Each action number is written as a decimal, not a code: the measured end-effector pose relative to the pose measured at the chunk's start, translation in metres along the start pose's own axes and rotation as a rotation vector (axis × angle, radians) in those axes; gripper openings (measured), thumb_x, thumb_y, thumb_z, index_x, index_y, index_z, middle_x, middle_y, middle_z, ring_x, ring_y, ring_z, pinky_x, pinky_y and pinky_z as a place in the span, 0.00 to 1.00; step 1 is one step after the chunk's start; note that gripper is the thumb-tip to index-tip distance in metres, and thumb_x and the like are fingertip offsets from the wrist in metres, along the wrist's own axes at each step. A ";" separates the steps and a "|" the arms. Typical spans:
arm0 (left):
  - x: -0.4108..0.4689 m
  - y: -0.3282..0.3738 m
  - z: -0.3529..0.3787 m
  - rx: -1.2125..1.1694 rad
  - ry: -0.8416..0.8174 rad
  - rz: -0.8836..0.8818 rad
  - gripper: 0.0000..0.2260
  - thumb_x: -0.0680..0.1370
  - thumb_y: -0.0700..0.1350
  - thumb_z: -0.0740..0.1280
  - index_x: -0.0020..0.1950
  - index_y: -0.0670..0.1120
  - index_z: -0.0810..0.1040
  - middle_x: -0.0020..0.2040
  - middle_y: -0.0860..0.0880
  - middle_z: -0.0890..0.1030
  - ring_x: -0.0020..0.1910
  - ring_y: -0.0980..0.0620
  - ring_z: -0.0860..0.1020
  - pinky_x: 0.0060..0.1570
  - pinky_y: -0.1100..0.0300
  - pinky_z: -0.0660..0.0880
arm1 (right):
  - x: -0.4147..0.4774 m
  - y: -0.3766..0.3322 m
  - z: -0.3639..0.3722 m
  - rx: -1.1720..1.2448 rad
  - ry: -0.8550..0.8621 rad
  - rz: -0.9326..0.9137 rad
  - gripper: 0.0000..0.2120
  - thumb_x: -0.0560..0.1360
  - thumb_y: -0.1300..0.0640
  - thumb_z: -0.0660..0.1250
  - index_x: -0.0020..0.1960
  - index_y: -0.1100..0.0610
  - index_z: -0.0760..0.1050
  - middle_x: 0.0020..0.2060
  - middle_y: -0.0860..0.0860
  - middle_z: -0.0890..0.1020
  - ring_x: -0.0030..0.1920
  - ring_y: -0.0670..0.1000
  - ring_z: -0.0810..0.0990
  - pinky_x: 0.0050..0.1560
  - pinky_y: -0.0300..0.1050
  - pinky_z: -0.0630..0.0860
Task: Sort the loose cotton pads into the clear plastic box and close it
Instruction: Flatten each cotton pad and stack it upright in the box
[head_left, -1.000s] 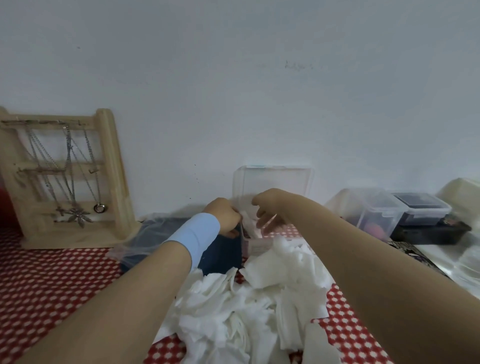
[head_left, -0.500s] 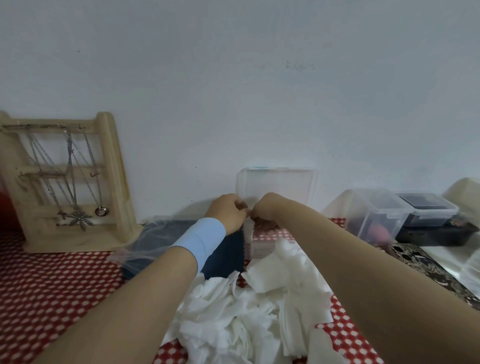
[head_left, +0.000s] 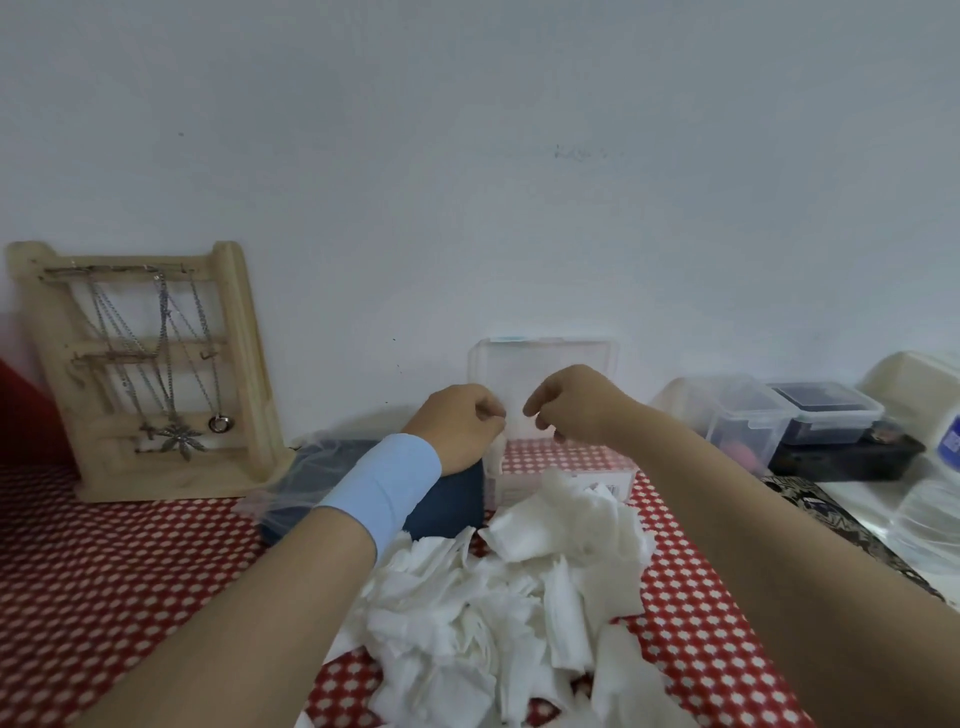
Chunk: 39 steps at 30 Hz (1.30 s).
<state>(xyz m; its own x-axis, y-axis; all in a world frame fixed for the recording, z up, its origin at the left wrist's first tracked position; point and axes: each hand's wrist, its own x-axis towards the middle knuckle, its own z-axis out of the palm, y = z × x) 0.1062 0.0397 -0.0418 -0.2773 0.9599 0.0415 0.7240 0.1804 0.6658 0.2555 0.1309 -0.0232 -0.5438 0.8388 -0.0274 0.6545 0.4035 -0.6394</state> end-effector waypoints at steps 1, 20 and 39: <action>-0.008 0.003 -0.001 0.039 -0.040 0.012 0.08 0.82 0.46 0.64 0.60 0.51 0.79 0.55 0.53 0.79 0.55 0.51 0.78 0.61 0.55 0.76 | -0.013 -0.001 -0.004 -0.038 -0.023 -0.081 0.14 0.77 0.67 0.63 0.47 0.52 0.83 0.42 0.48 0.84 0.35 0.45 0.80 0.37 0.37 0.77; -0.070 -0.008 0.000 -0.377 -0.055 0.027 0.03 0.79 0.44 0.70 0.48 0.47 0.83 0.41 0.50 0.87 0.39 0.52 0.84 0.44 0.57 0.78 | -0.073 0.022 0.007 0.470 -0.156 -0.178 0.06 0.77 0.57 0.73 0.53 0.53 0.85 0.47 0.50 0.88 0.45 0.47 0.84 0.47 0.42 0.78; -0.074 -0.009 -0.001 -0.882 -0.257 -0.024 0.12 0.79 0.36 0.69 0.62 0.42 0.80 0.53 0.43 0.87 0.52 0.44 0.86 0.44 0.61 0.82 | -0.069 0.004 0.017 0.577 0.040 -0.249 0.03 0.76 0.59 0.74 0.46 0.55 0.87 0.39 0.54 0.87 0.31 0.51 0.81 0.26 0.42 0.69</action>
<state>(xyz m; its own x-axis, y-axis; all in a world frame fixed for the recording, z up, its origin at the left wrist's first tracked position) 0.1192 -0.0328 -0.0505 -0.0608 0.9953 -0.0759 -0.0540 0.0727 0.9959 0.2865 0.0683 -0.0367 -0.6158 0.7628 0.1973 0.1162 0.3356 -0.9348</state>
